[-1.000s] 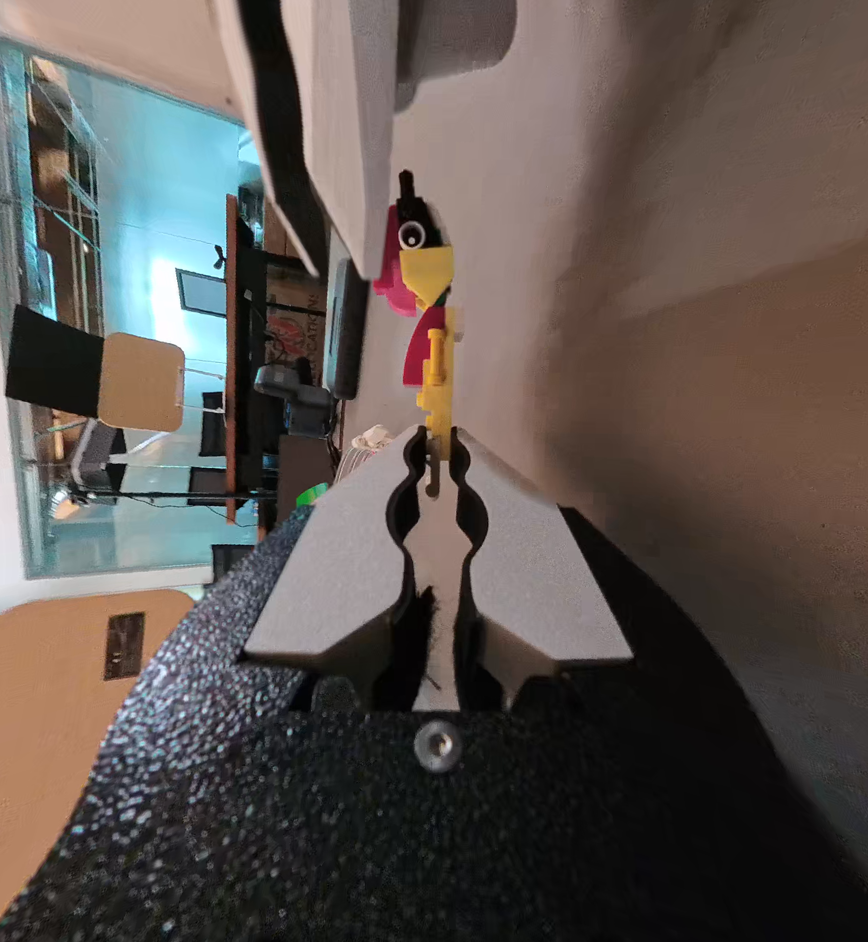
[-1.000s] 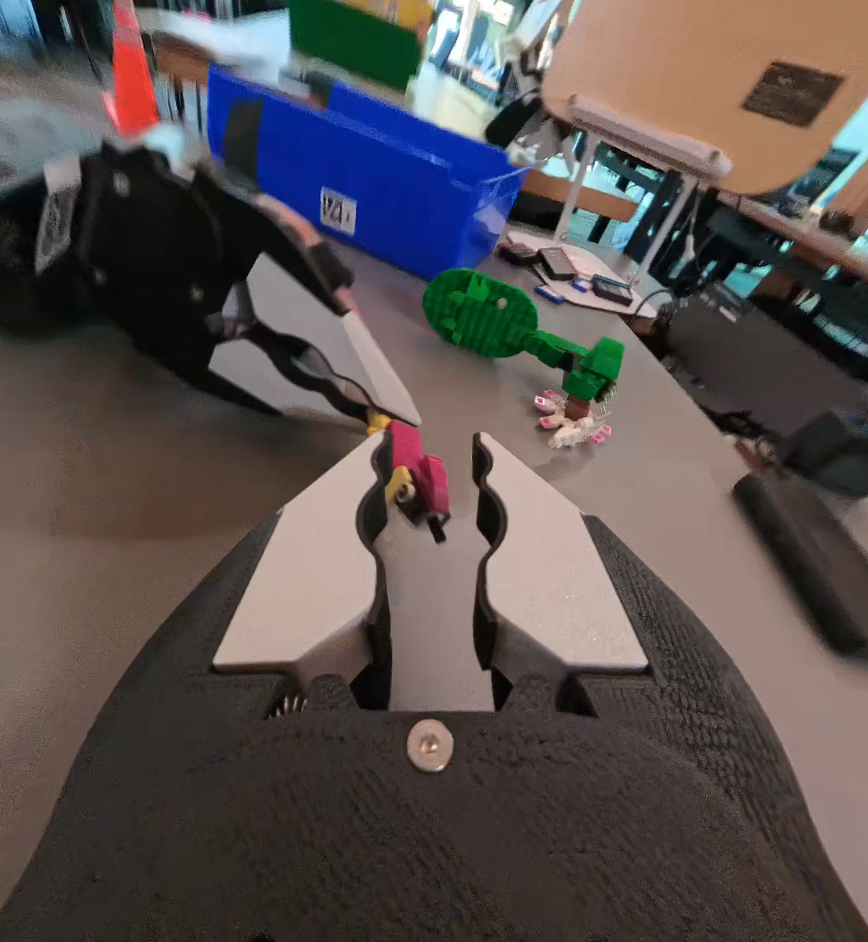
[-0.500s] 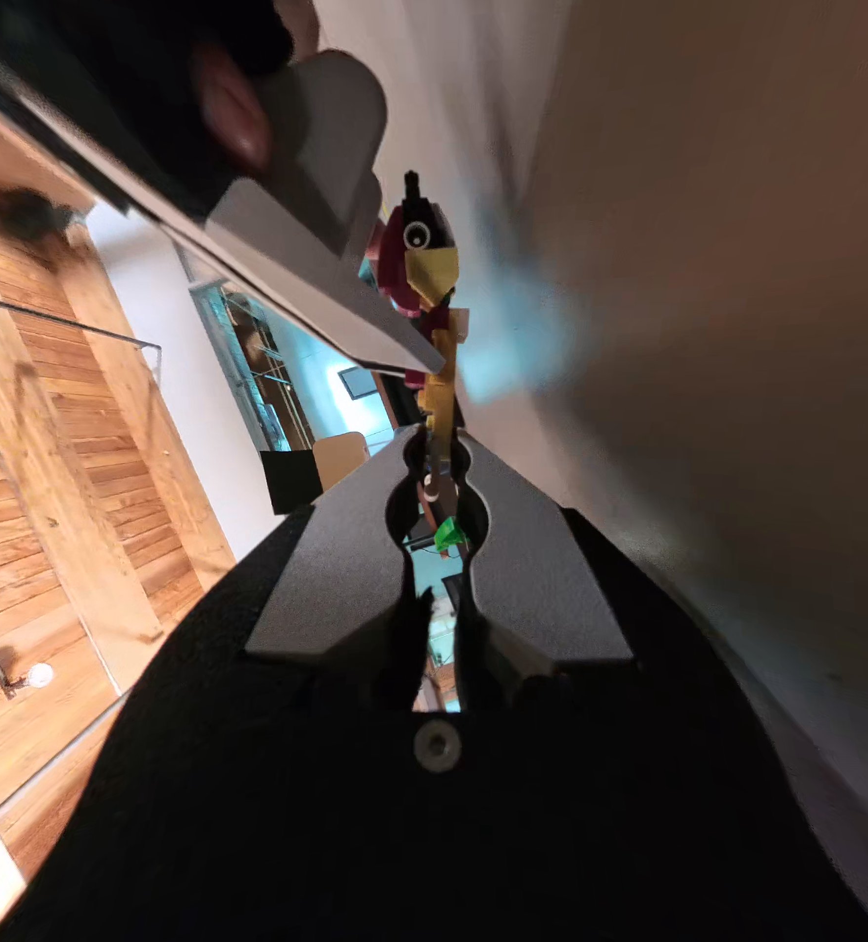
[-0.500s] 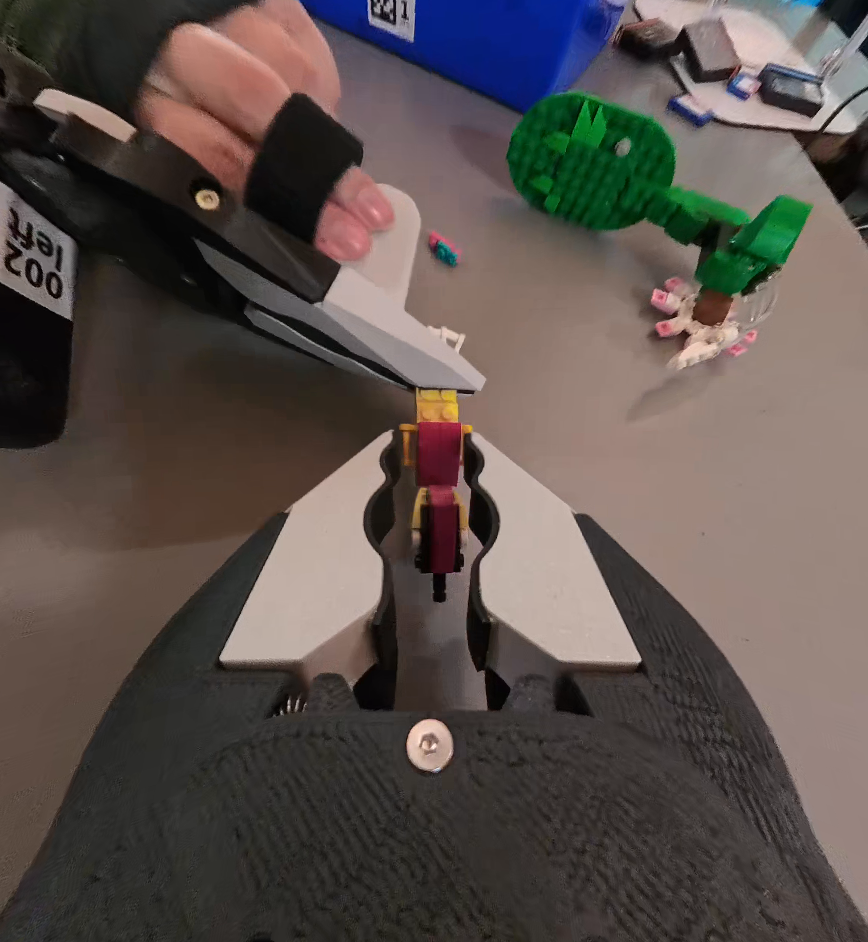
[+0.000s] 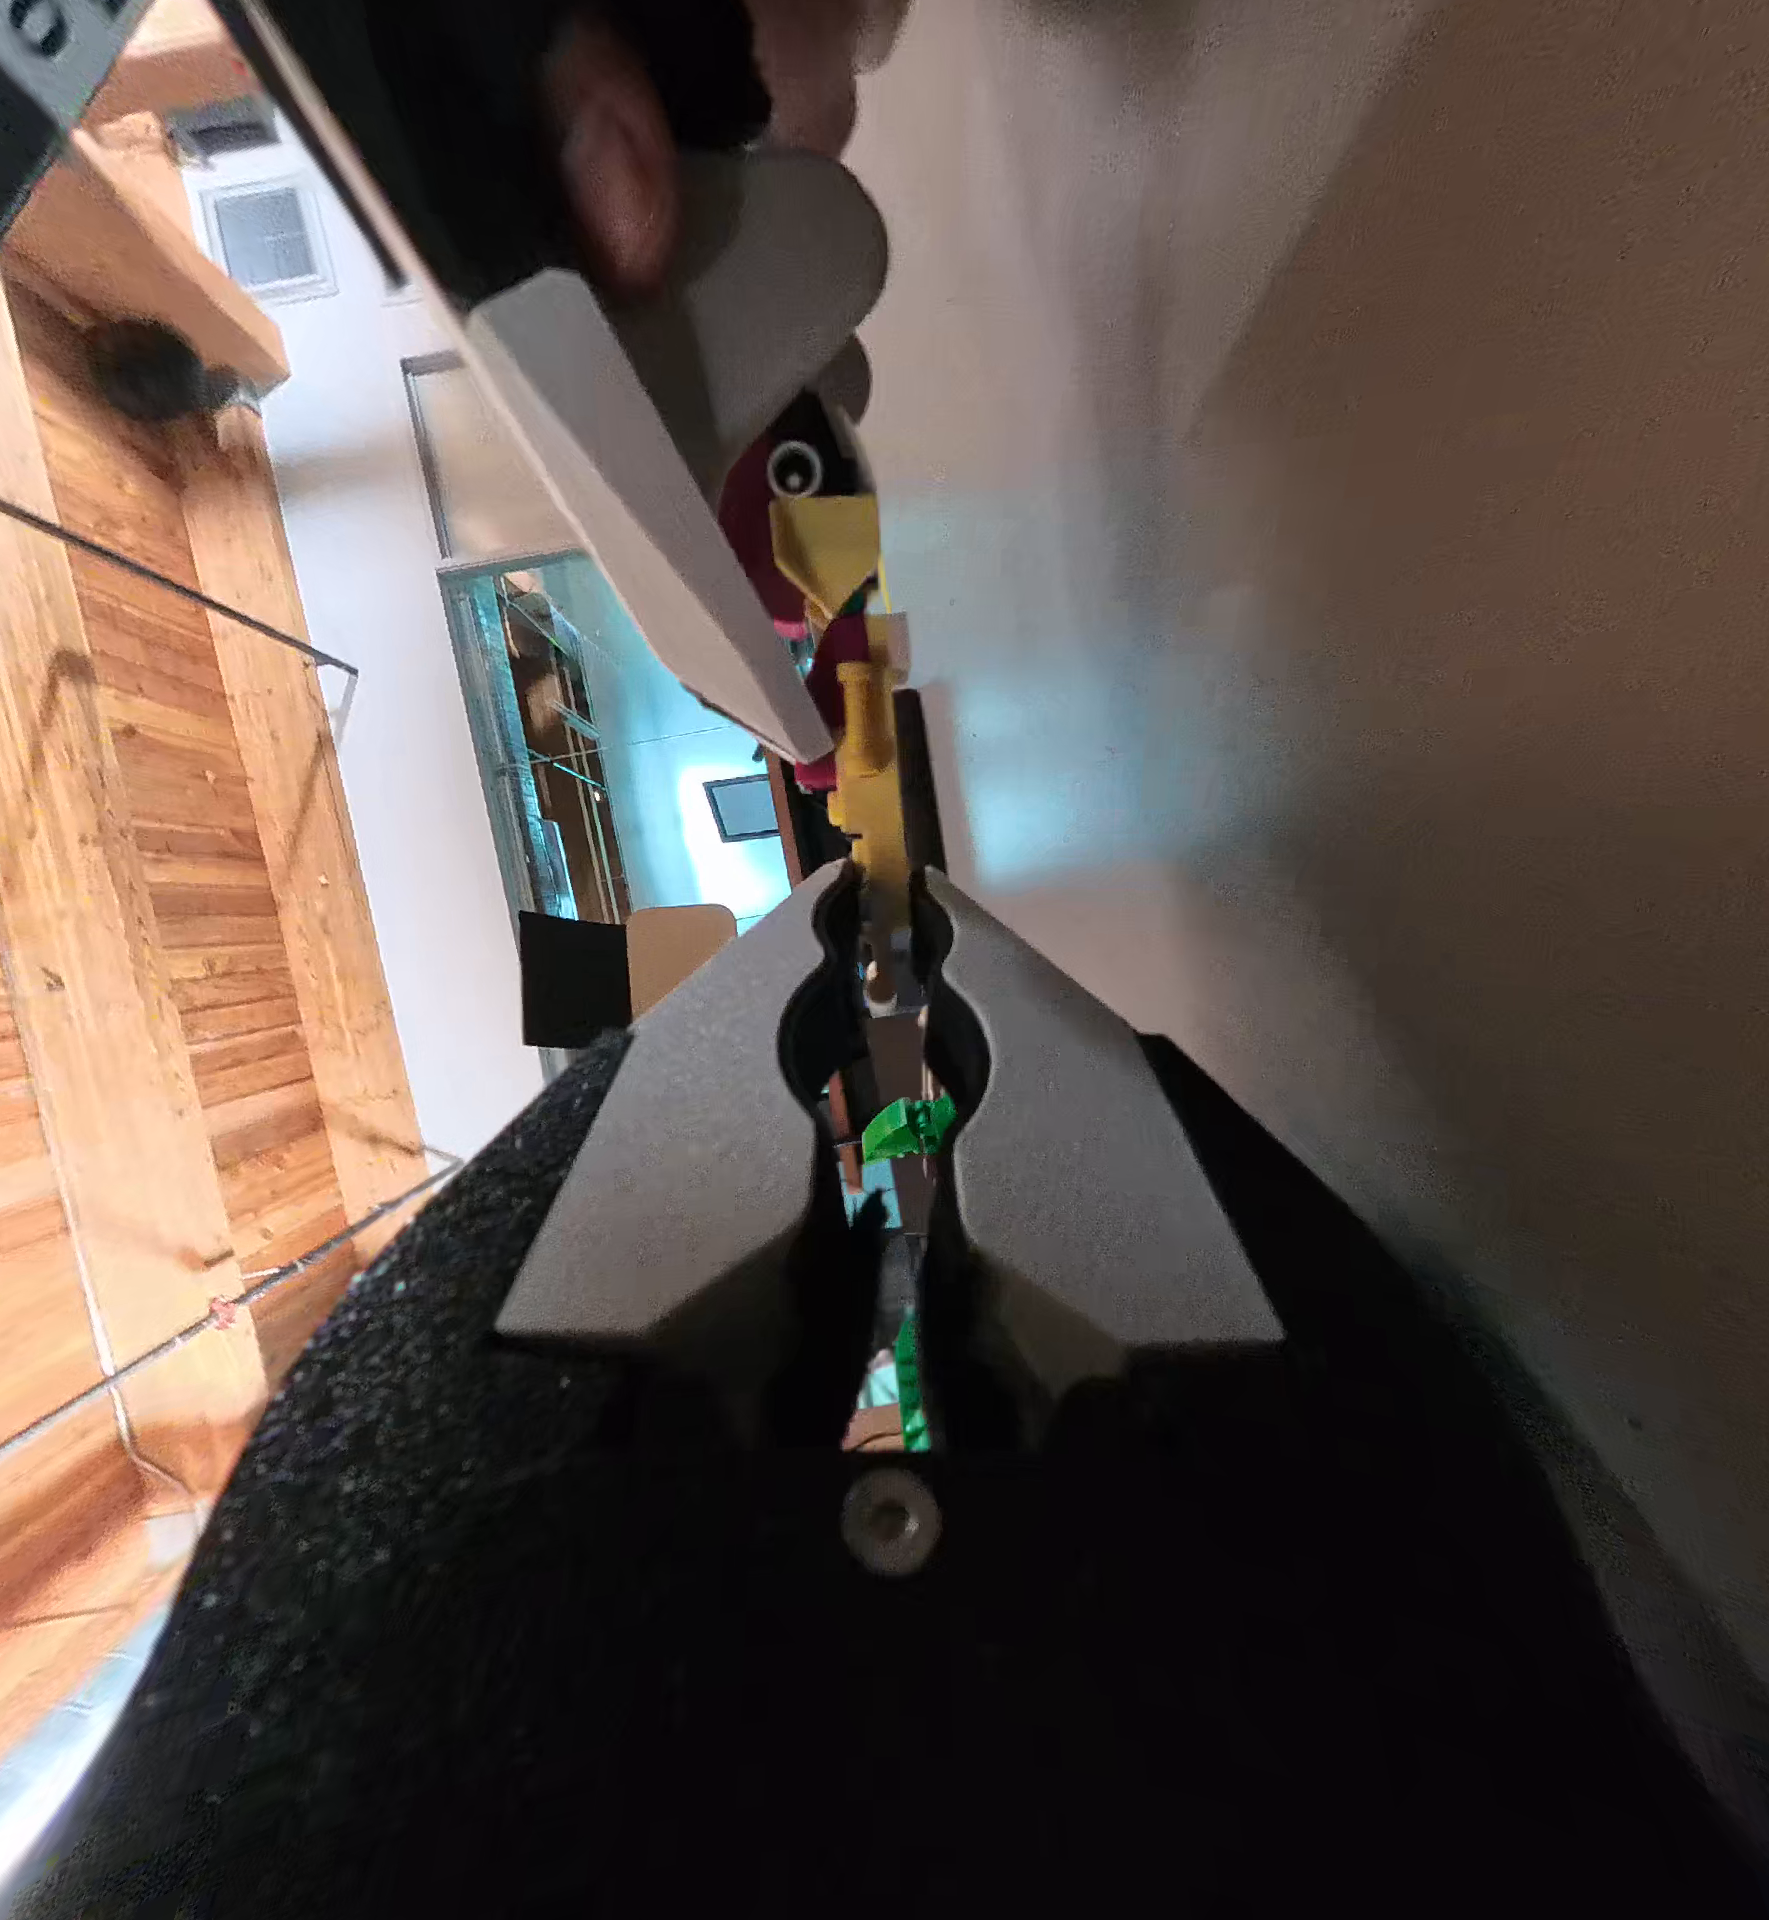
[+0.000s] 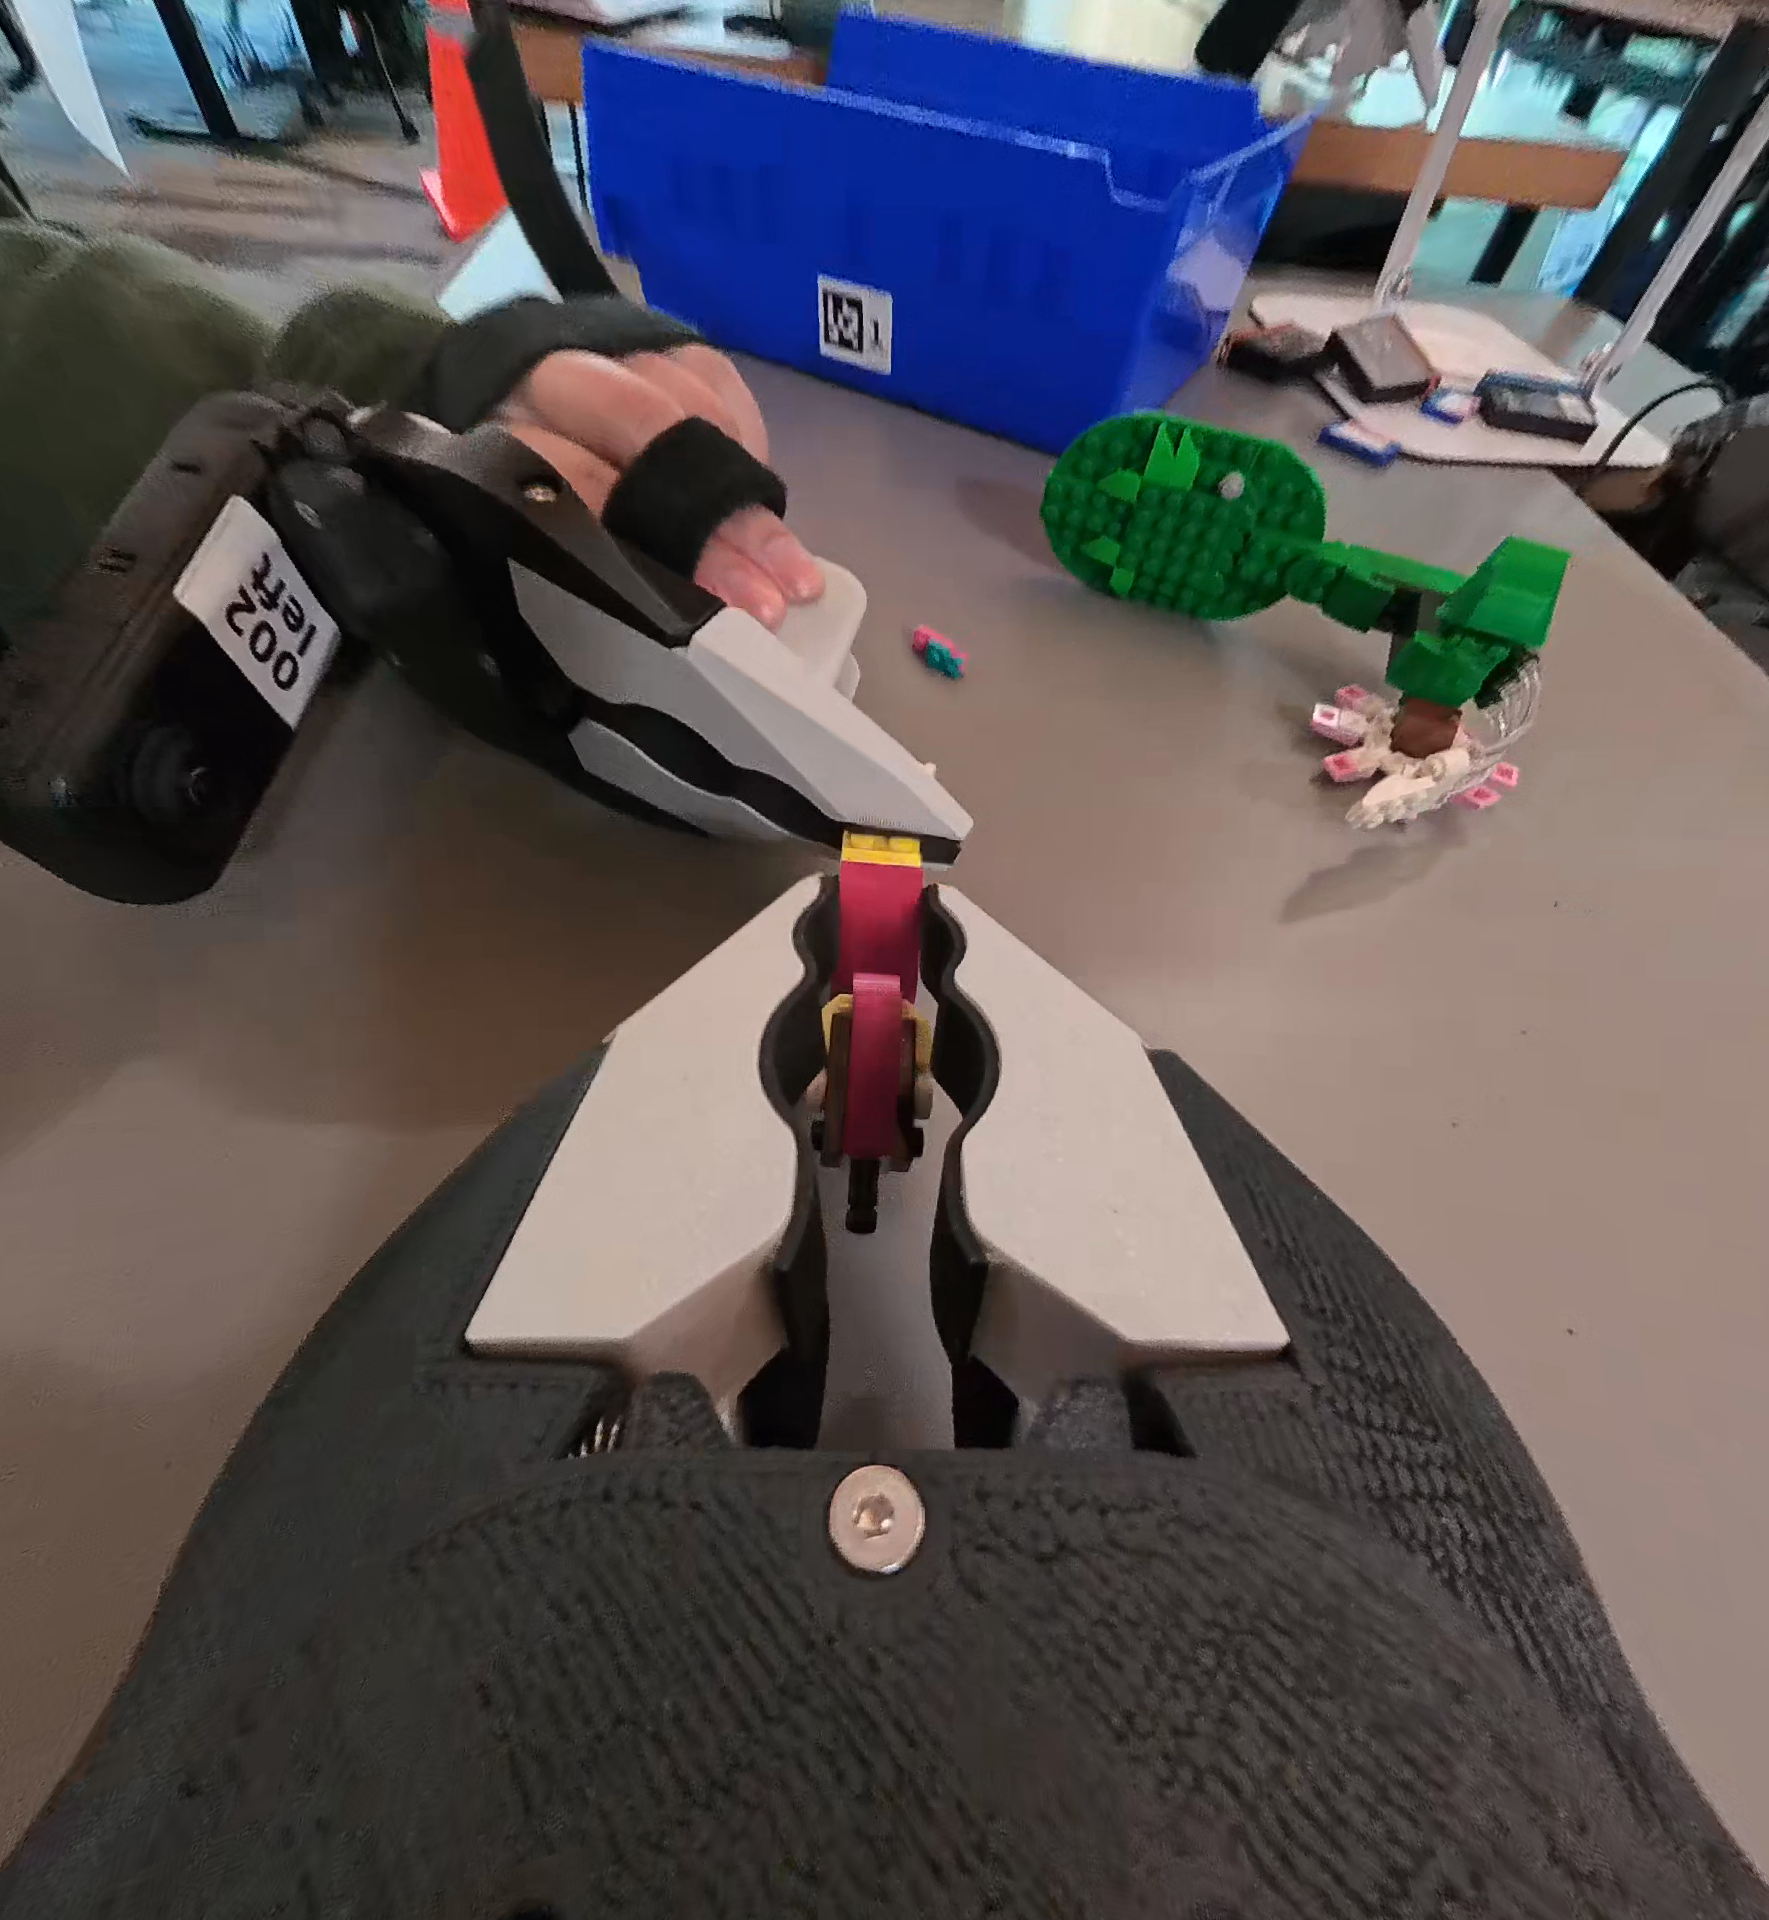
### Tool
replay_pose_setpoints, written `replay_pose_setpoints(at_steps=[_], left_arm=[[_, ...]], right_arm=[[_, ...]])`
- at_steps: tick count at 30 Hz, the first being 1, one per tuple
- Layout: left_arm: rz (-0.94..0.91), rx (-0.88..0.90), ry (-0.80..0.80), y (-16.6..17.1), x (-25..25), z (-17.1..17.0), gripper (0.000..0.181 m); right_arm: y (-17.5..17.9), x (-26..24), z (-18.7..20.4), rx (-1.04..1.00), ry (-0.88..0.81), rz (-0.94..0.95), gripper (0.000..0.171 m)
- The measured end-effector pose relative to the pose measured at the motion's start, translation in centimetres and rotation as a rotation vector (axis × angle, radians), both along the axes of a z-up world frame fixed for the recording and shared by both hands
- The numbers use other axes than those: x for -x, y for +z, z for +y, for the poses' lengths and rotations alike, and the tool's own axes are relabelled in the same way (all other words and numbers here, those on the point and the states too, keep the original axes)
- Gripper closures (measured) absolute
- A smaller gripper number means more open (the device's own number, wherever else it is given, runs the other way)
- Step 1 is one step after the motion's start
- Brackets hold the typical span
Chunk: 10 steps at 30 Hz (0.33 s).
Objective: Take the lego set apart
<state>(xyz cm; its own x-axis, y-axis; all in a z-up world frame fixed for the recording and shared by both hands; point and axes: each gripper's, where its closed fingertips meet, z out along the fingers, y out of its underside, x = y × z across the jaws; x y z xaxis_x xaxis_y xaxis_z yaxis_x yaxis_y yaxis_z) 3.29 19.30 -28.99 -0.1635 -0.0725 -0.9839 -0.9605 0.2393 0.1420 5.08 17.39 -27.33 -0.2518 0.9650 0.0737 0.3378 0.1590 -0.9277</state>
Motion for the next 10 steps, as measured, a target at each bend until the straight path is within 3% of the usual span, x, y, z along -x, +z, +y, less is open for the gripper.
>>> replay_pose_setpoints(at_steps=[1, 10], left_arm=[[-0.023, -0.002, -0.005, 0.2, -0.1, -0.1, 0.175], [-0.127, 0.018, -0.011, 0.6, -0.3, -0.1, 0.175]], right_arm=[[0.3, -0.1, 0.0, 0.008, 0.004, 0.022, 0.159], [1.4, -0.2, -0.1, 0.016, 0.003, 0.103, 0.159]])
